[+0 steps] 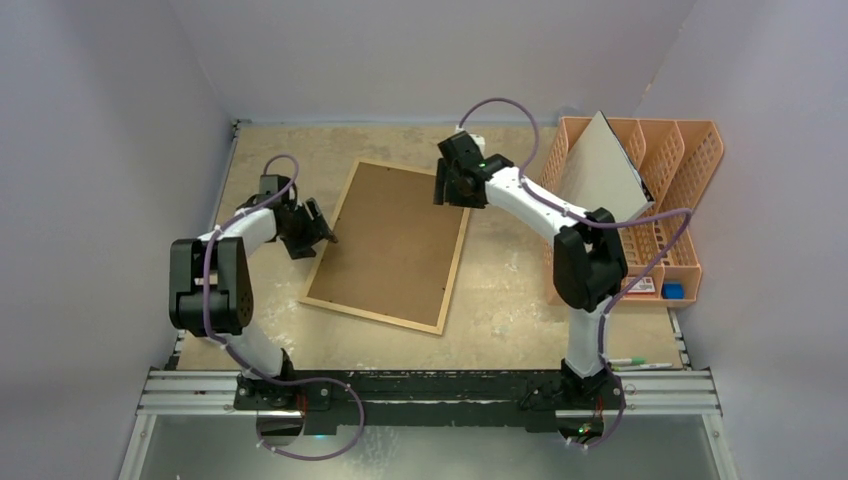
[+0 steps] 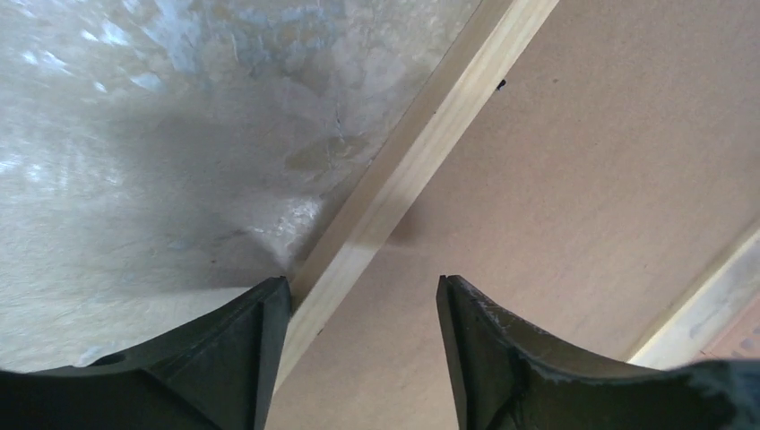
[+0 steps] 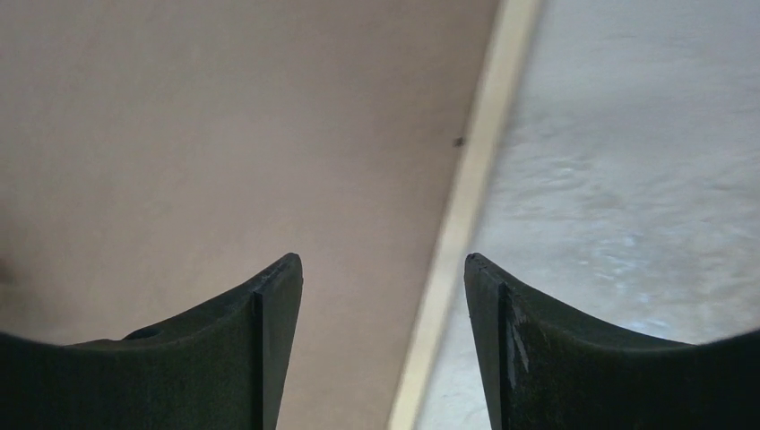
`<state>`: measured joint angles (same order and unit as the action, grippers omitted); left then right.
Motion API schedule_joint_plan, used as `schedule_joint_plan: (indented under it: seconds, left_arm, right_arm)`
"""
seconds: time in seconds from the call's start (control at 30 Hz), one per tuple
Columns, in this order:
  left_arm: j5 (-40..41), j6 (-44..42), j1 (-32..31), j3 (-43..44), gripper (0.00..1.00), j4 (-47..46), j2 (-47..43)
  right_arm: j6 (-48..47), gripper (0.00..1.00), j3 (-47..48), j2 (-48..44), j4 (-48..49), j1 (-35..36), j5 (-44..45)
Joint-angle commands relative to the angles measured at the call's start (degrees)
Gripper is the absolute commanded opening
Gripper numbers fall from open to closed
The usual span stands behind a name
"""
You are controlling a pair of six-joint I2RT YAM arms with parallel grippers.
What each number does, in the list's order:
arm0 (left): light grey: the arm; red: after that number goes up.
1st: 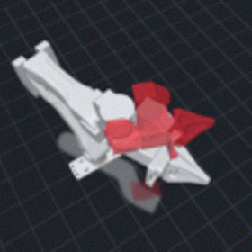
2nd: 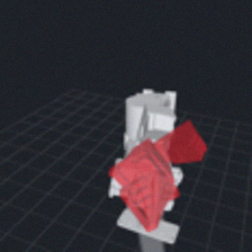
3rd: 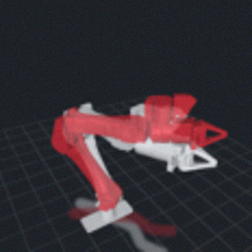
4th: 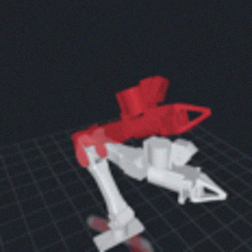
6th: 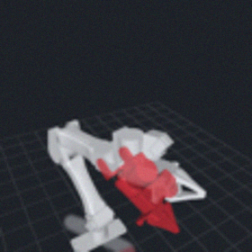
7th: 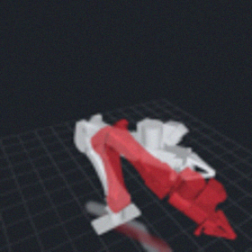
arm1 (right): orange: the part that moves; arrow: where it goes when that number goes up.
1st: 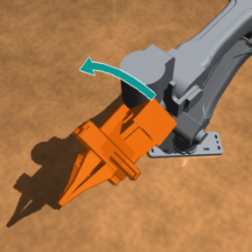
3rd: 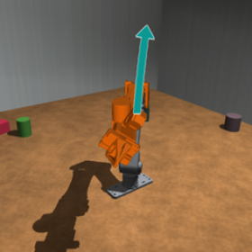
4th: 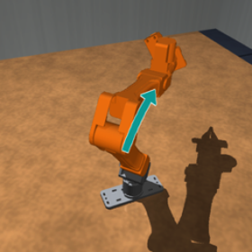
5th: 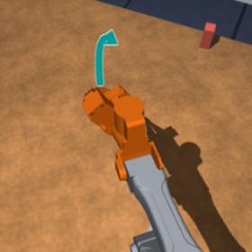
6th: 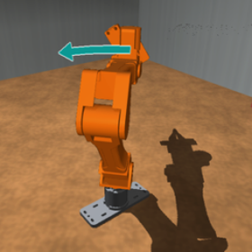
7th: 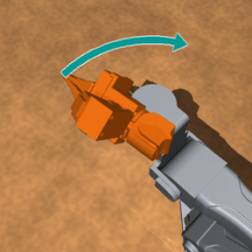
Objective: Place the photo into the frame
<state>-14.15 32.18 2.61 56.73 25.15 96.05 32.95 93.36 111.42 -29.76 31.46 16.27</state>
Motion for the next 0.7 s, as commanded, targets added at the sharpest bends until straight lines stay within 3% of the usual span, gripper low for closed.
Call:
schedule_joint_plan:
  seconds: [0.0, 0.17, 0.3, 0.4, 0.47, 0.67]
  left_arm:
    - [-11.6, 0.84, 0.11, -4.65, 0.59, -5.23, -3.35]
    - [-21.01, 6.06, -0.21, -12.53, 0.48, -10.94, -7.82]
    - [-25.06, 12.19, -1.11, -19.35, 0.47, -16.97, -11.67]
    - [-26.44, 10.05, -1.16, -21.03, 0.48, -14.81, -14.64]
    - [-23.66, 7.0, -1.12, -20.29, 0.51, -8.74, -16.84]
    - [-0.07, 8.1, -0.29, -18.45, 0.56, 5.63, -24.14]
  right_arm:
    - [0.11, 0.68, 5.35, 2.37, -1.25, 4.25, -3.5]
    - [3.76, 0.66, 10.28, 6.26, -1.37, 8.7, -5.79]
    - [6.08, 0.65, 15.9, 11.3, -2.86, 12.9, -7.99]
    - [7.51, 0.65, 20.83, 15.51, -4.6, 16.06, -6.97]
    - [8.74, 0.65, 24.23, 18.27, -5.69, 18.56, -5.03]
    - [12.62, 0.64, 35.7, 26.62, -13.05, 22.88, -0.3]
